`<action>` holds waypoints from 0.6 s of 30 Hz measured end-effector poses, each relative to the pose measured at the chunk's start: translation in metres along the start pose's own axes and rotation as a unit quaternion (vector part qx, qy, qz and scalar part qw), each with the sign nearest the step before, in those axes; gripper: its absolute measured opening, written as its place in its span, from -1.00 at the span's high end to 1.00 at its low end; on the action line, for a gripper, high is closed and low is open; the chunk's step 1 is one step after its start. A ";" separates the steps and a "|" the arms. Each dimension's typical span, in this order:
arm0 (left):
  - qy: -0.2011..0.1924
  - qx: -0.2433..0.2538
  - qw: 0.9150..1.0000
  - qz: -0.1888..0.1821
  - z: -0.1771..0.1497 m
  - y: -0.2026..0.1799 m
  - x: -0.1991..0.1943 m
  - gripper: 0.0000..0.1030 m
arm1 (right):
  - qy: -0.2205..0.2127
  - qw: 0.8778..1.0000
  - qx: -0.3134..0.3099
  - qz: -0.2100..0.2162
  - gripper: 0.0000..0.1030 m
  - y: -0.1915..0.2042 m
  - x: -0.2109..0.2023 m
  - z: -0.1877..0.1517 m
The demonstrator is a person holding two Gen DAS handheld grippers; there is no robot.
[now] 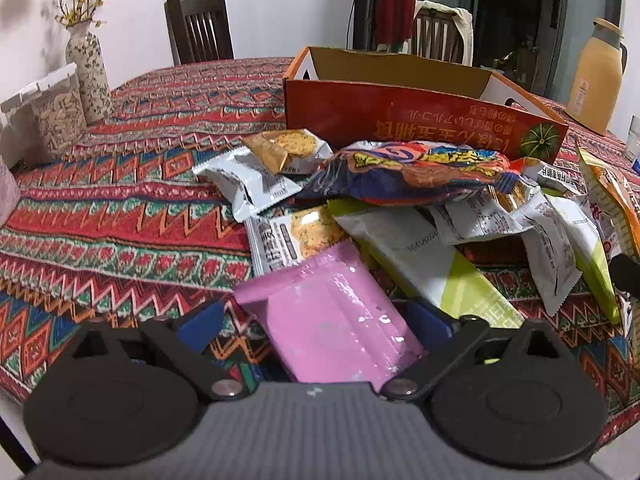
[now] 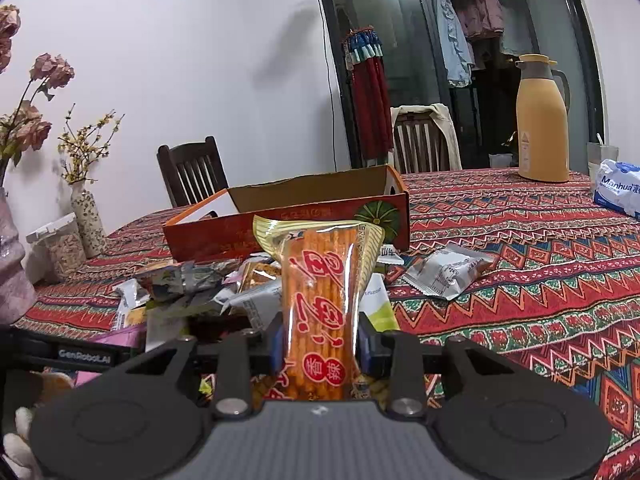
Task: Organize snacks
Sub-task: 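Grasp the pink snack packet with the left gripper while the right holds the pastry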
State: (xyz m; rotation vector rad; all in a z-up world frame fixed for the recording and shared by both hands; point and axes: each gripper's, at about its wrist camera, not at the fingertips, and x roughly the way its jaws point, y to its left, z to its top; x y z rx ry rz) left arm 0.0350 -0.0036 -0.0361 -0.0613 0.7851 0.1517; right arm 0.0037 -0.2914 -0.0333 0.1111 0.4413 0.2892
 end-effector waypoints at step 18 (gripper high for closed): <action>-0.025 -0.007 1.000 -0.001 -0.015 0.016 -0.019 -0.24 | -0.003 1.000 -0.007 0.005 0.35 0.011 -0.023 -0.014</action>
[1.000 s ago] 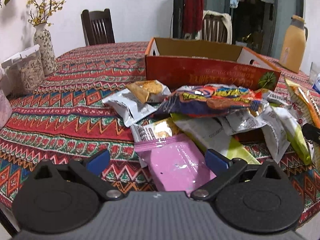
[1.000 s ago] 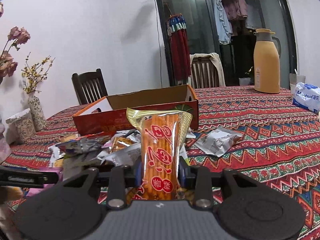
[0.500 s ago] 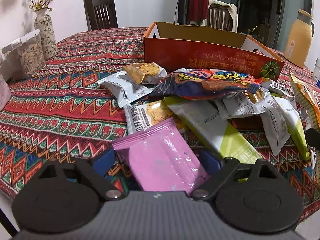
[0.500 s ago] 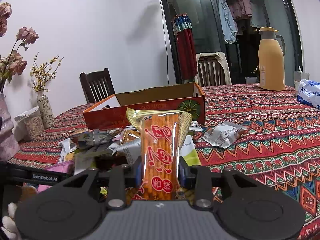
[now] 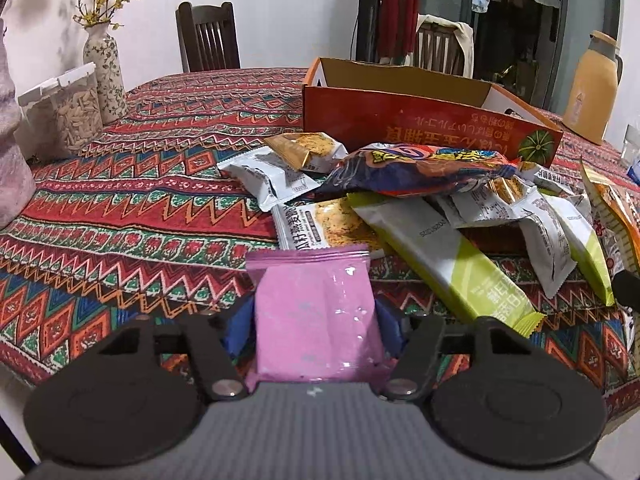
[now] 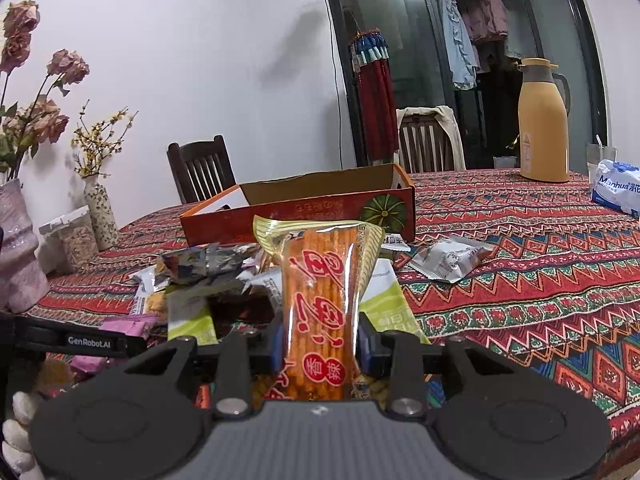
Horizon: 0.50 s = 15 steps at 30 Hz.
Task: Organize snacks
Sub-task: 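Grasp the pink snack packet with the left gripper while the right holds the pastry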
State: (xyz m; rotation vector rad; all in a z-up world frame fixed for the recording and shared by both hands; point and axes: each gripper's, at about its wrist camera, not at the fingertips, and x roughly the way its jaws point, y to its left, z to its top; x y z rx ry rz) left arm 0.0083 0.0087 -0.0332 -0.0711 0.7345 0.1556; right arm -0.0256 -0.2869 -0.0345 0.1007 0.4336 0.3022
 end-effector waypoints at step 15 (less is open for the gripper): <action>-0.035 0.006 0.999 -0.015 0.001 0.008 -0.022 -0.22 | -0.007 1.000 -0.012 -0.022 0.34 0.009 -0.005 0.001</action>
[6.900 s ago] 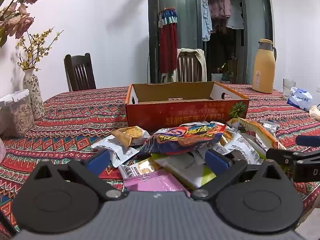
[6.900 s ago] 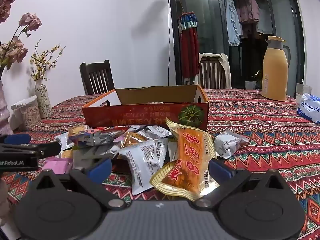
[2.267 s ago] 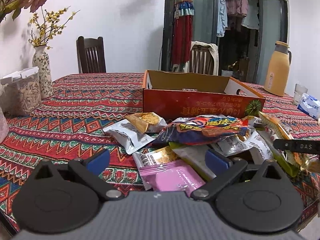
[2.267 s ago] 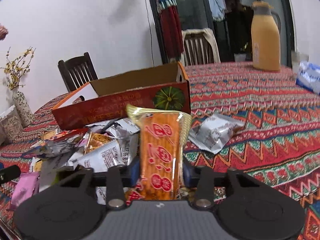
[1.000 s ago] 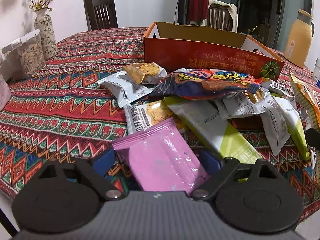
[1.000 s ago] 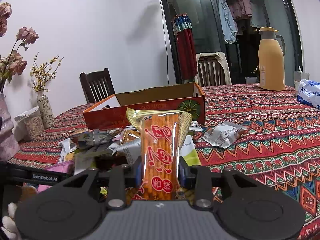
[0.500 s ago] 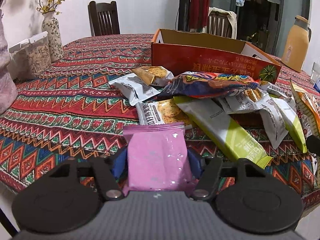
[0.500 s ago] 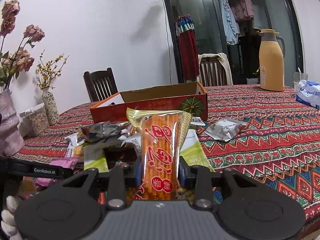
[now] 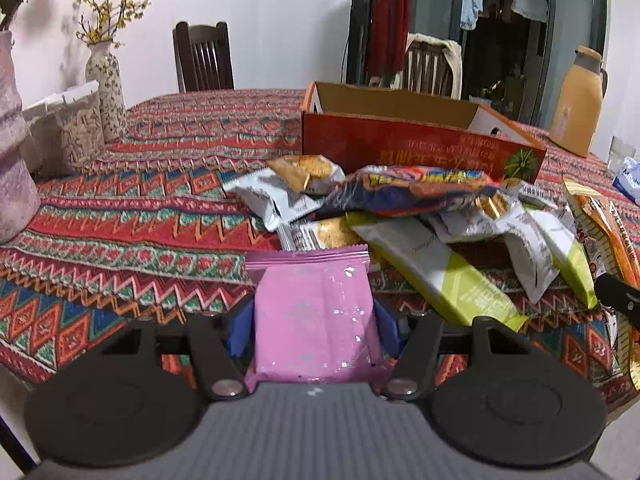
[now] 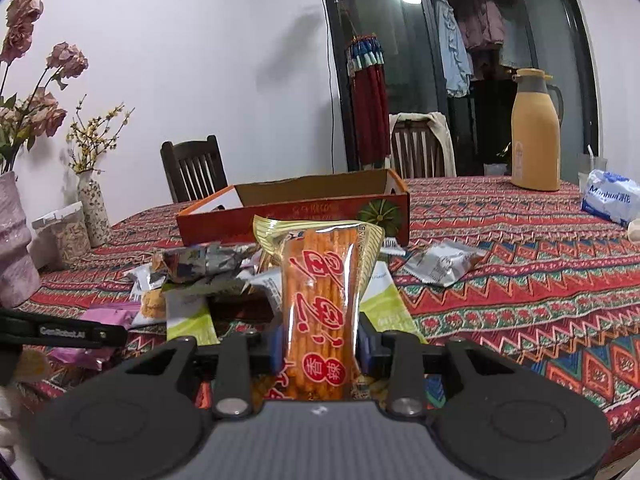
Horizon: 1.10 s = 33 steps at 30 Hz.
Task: Organize snacks
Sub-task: 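Carry both snacks over the box and open both grippers to drop them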
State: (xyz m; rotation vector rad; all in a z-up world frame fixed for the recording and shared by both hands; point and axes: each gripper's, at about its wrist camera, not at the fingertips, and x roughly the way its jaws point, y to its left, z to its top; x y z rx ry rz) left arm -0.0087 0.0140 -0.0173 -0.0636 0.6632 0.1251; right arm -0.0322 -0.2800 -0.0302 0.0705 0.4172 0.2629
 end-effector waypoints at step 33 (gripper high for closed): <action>-0.136 0.002 0.990 -0.043 0.165 -0.029 0.047 -0.22 | -0.053 0.998 -0.020 -0.008 0.34 -0.013 0.109 0.135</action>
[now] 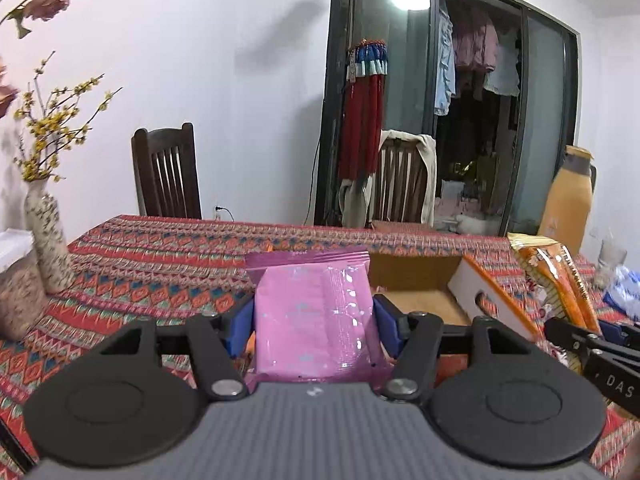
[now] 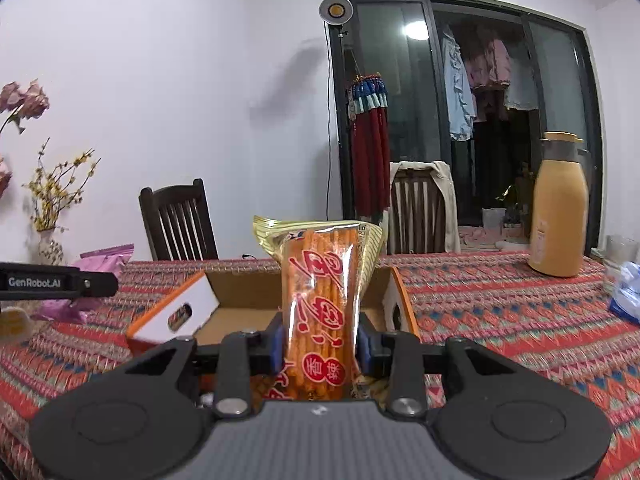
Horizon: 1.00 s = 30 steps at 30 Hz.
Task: Organize snacks
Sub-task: 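Carry both snacks over the box and open both grippers to drop them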
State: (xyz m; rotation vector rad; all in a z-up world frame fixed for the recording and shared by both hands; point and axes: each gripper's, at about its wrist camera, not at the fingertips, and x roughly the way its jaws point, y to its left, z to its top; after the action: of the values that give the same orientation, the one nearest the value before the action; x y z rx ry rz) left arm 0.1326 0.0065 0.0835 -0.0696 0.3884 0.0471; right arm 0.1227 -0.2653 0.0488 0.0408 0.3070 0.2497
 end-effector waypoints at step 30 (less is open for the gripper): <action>0.033 -0.024 0.998 0.046 0.004 0.001 0.119 -0.31 | 0.080 0.997 0.016 0.003 0.18 -0.013 0.153 0.011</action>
State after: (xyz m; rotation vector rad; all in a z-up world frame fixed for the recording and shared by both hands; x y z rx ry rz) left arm 0.2437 0.0119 0.0422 -0.1014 0.4561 0.1451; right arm 0.2705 -0.2399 0.0129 0.0530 0.4709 0.2548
